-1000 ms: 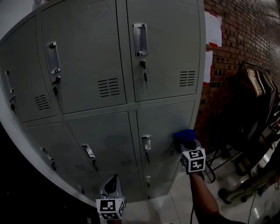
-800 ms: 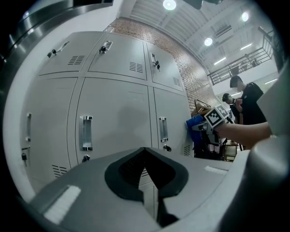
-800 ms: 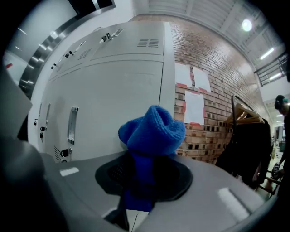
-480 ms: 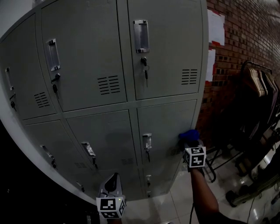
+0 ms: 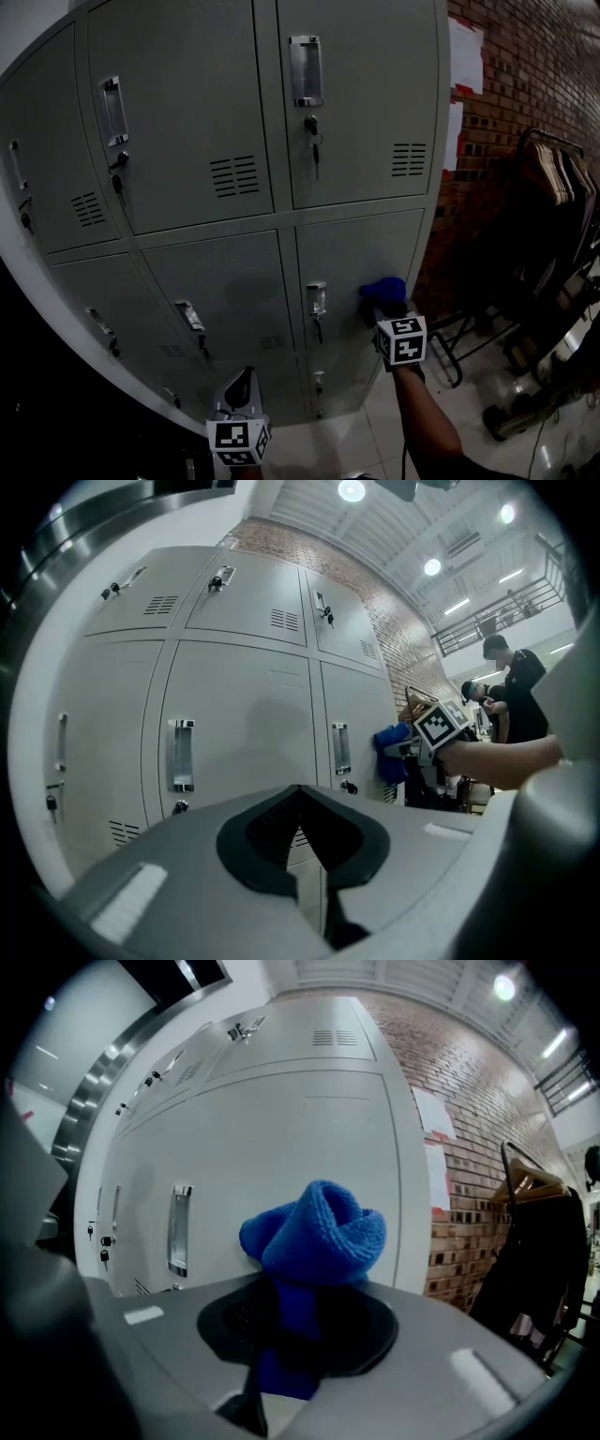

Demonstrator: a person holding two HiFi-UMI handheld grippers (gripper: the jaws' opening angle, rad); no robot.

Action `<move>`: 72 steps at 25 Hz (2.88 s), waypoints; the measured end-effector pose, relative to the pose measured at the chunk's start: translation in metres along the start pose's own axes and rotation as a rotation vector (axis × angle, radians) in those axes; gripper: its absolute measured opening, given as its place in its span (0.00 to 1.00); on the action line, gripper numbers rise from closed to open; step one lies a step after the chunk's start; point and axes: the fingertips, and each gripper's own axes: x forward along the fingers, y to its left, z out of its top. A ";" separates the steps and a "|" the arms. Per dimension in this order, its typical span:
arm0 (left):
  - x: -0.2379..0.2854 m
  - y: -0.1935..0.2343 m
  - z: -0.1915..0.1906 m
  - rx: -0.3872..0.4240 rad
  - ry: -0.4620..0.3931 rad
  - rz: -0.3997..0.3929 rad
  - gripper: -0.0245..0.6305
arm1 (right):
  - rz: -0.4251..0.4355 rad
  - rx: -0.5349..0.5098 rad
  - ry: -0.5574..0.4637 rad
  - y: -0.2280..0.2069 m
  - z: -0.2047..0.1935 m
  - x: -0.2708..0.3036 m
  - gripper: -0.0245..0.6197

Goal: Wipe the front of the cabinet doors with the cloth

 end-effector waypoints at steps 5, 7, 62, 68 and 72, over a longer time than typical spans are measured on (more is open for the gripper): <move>-0.002 0.003 -0.001 -0.001 0.001 0.004 0.06 | 0.081 -0.025 -0.018 0.044 0.008 0.003 0.20; -0.004 0.006 -0.001 -0.003 0.000 0.011 0.06 | 0.118 -0.035 -0.020 0.062 0.009 0.005 0.20; -0.007 0.007 -0.010 0.006 0.036 0.015 0.06 | 0.083 -0.004 0.038 0.058 -0.046 0.013 0.21; -0.007 0.004 -0.010 0.005 0.032 0.007 0.06 | 0.156 -0.002 0.027 0.100 -0.038 0.016 0.21; -0.010 0.006 -0.010 0.002 0.029 0.011 0.06 | 0.181 -0.014 0.026 0.114 -0.034 0.017 0.21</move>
